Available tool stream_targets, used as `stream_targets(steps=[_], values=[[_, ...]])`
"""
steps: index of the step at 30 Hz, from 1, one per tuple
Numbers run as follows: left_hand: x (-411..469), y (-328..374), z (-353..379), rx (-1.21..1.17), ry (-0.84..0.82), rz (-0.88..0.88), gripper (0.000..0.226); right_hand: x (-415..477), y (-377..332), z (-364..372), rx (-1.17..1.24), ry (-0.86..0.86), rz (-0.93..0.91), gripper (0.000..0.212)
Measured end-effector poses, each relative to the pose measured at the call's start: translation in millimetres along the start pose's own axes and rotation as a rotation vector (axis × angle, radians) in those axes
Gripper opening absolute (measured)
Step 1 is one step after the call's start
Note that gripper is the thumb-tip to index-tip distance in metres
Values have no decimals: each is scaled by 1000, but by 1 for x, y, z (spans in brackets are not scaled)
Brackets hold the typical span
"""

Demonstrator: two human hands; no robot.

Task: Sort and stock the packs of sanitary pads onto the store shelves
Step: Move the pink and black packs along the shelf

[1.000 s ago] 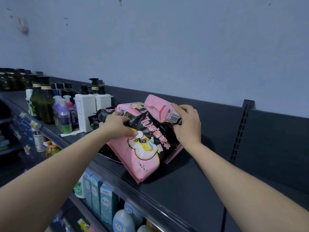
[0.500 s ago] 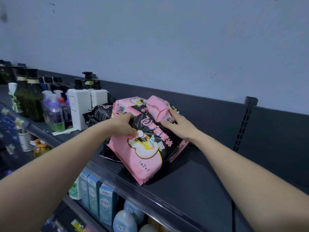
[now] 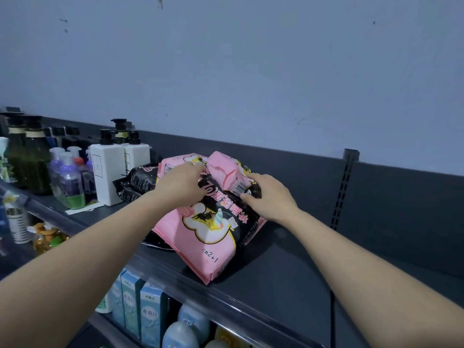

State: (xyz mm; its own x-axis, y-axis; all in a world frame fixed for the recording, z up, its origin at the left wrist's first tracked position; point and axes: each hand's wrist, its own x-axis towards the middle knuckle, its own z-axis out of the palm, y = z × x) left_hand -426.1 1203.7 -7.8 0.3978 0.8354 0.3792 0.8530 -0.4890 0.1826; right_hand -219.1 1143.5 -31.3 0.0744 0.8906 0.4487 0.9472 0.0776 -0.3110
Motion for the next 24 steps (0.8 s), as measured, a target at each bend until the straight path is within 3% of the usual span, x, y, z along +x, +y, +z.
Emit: stream_targets(steps=[5, 11, 14, 24], values=[[4, 29, 0, 108, 196, 188, 24, -16, 11, -20, -105, -38, 76, 40], [4, 70, 10, 285, 334, 383, 23, -52, 33, -50, -330, -89, 209, 54], [3, 94, 12, 256, 276, 505, 32, -73, 42, -67, -395, -98, 288, 55], [-30, 199, 38, 131, 110, 768, 26, -183, 77, -128, -562, -108, 593, 56]])
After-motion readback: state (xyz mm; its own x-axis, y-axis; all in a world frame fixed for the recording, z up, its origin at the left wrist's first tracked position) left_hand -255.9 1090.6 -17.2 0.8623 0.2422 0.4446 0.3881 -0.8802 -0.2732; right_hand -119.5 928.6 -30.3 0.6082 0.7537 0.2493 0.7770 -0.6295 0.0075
